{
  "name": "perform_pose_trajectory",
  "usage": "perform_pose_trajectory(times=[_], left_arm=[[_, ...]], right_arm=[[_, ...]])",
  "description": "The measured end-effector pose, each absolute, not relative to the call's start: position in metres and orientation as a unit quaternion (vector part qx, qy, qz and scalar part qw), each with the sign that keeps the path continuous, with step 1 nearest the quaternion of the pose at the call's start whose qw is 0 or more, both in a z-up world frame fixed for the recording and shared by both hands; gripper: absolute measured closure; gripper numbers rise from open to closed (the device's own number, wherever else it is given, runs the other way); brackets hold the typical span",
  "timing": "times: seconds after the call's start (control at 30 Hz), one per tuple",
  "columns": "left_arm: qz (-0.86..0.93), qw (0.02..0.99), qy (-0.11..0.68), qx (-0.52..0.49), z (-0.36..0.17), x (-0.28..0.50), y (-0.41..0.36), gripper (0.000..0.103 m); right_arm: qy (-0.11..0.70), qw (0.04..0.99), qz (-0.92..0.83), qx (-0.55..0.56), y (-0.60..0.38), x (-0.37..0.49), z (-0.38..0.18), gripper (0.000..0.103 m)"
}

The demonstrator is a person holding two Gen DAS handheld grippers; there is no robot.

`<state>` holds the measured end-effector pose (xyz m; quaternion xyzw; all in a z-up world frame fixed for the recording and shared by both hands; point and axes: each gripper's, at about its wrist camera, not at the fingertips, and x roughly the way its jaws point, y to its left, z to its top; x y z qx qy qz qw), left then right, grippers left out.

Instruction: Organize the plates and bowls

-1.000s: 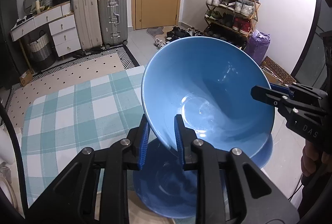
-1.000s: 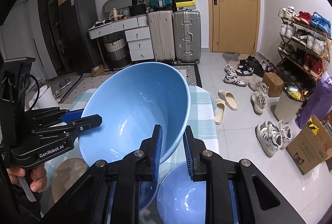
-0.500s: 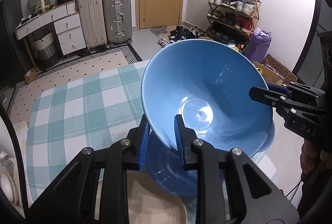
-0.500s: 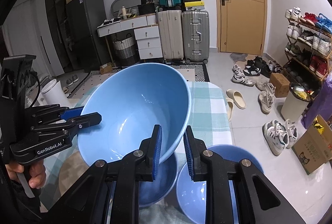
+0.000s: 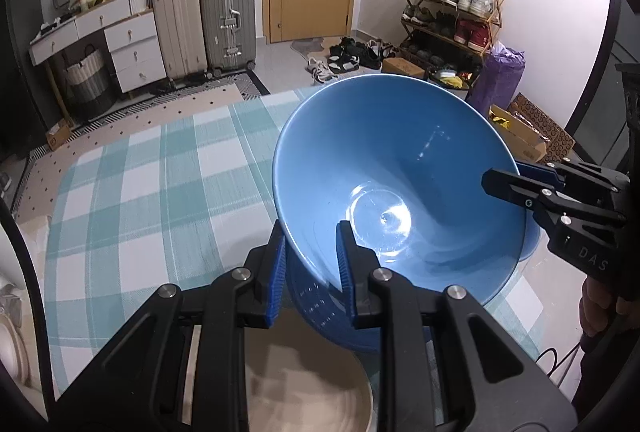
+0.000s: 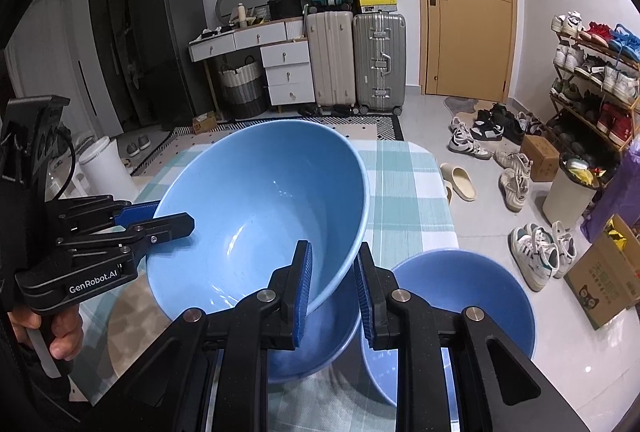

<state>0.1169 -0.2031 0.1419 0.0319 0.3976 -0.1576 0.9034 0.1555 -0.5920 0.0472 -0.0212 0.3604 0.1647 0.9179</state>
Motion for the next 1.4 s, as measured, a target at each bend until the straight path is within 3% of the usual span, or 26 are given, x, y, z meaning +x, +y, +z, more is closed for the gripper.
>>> perform_pose_trajectory(times=[1.4], left_arm=[[-0.14, 0.886, 0.438, 0.054, 0.046, 0.155, -0.194, 0.083]], right_arm=[[0.411, 0.9, 0.13, -0.065, -0.567, 0.161, -0.023, 0.08]])
